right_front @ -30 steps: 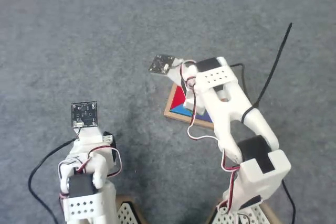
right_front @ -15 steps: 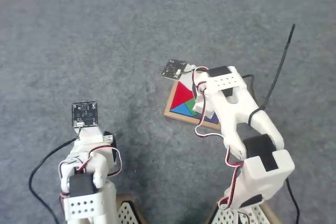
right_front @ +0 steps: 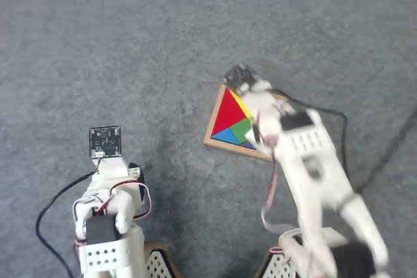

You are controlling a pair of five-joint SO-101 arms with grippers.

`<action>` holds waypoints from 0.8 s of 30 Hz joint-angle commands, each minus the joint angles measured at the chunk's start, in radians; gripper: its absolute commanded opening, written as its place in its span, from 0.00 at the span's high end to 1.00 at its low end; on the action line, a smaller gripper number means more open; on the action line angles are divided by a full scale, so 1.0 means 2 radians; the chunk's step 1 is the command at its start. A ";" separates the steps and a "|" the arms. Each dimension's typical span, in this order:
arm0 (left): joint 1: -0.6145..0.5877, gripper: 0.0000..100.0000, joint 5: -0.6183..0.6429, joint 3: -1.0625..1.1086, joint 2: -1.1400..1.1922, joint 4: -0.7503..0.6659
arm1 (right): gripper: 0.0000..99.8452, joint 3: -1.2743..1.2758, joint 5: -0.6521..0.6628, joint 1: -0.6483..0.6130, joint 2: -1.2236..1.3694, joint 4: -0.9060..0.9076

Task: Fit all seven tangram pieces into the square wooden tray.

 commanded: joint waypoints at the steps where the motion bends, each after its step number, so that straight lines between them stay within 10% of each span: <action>1: -0.002 0.94 0.005 -0.006 -0.009 0.002 | 0.95 0.144 -0.025 0.019 -0.185 -0.015; 24: -0.002 0.94 0.005 -0.006 -0.009 0.002 | 0.95 0.463 -0.027 0.131 -0.665 0.107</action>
